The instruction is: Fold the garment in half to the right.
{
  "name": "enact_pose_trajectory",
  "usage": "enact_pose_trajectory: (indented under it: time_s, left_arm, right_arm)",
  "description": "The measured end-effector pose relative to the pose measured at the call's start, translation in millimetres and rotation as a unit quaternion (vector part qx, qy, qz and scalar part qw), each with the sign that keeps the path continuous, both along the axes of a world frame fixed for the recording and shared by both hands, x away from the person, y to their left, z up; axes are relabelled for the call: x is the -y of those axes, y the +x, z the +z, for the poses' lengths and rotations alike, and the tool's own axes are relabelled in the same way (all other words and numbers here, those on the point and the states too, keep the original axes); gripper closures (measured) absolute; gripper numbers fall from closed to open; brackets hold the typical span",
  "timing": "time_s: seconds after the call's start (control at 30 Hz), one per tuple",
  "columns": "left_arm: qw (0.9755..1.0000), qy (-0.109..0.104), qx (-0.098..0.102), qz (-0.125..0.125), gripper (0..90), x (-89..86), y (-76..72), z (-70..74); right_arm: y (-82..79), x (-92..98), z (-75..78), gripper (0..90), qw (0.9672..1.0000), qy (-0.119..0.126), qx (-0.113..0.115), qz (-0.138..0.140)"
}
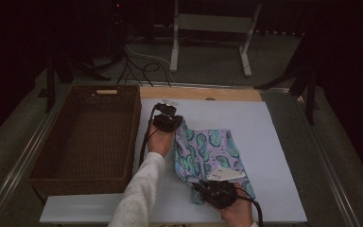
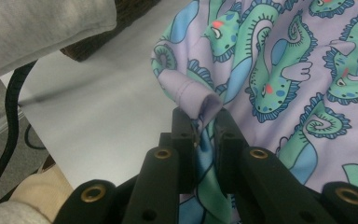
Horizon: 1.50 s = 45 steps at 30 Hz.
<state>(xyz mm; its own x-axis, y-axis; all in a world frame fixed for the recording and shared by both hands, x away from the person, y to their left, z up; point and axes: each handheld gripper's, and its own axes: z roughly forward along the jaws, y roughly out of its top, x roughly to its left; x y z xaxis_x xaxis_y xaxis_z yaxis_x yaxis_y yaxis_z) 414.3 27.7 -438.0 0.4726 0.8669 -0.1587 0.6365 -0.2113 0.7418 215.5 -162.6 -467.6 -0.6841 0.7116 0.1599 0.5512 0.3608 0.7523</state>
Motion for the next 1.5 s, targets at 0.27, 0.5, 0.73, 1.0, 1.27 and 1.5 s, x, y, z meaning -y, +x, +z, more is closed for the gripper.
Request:
enact_pose_trajectory:
  time_s: [0.27,0.5,0.73,1.0,1.27,1.5]
  left_arm:
    - [0.9999,-0.001,0.007,-0.014,86.9,14.1,-0.2,7.4]
    - [0.9997,-0.004,0.011,-0.021,86.9,25.3,0.7,10.7]
    - [0.9996,-0.004,0.010,-0.026,86.8,34.0,2.4,10.7]
    - [0.9996,-0.007,0.007,-0.027,86.8,42.9,3.9,8.7]
    - [0.9995,-0.006,0.007,-0.031,86.8,53.4,4.9,8.7]
    - [0.9992,-0.006,0.005,-0.039,86.8,64.3,6.3,8.2]
  right_arm:
    - [-2.5,7.8,1.9,82.1,0.9999,0.010,-0.002,-0.008]
    - [-2.9,17.0,4.0,82.1,0.9997,0.017,-0.006,-0.017]
    - [-2.5,27.7,2.9,82.2,0.9989,0.028,-0.019,-0.033]
    - [-2.1,38.3,0.1,82.1,0.9980,0.027,-0.025,-0.050]
    - [-4.4,46.6,-2.4,82.1,0.9975,0.026,-0.030,-0.058]
    - [-5.6,54.6,-4.8,82.1,0.9968,0.024,-0.035,-0.067]
